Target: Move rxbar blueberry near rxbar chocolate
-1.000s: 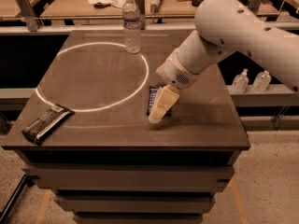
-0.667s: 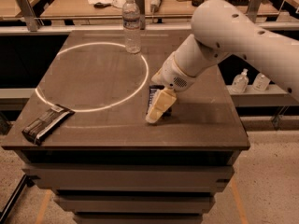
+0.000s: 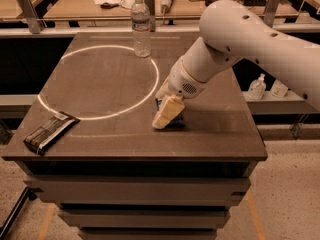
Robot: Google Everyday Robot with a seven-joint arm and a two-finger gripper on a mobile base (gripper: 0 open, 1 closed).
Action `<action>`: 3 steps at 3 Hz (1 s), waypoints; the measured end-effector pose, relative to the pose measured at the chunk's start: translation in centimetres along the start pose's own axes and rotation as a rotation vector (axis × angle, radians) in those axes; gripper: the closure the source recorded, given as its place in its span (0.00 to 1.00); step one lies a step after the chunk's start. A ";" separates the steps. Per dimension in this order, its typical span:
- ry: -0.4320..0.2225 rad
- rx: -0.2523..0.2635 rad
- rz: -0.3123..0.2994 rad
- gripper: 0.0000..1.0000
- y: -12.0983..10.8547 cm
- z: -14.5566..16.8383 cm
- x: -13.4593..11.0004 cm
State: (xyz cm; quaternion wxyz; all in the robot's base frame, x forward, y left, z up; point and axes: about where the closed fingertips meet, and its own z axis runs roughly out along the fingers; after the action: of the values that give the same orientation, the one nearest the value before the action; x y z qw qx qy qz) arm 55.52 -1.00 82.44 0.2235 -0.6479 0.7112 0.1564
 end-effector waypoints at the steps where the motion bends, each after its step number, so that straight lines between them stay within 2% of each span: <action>1: -0.003 0.001 -0.007 0.96 0.0 -0.3 -0.2; 2: -0.025 0.009 -0.058 1.00 0.1 -0.4 -0.2; 3: -0.066 0.019 -0.107 1.00 0.2 -1.6 -1.4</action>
Offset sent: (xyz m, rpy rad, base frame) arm -0.0020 -0.0025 0.0077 0.0405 -0.0932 0.0960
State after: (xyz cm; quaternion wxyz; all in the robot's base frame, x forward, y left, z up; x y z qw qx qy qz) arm 55.17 -0.62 84.55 0.2611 -0.6774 0.6692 0.1587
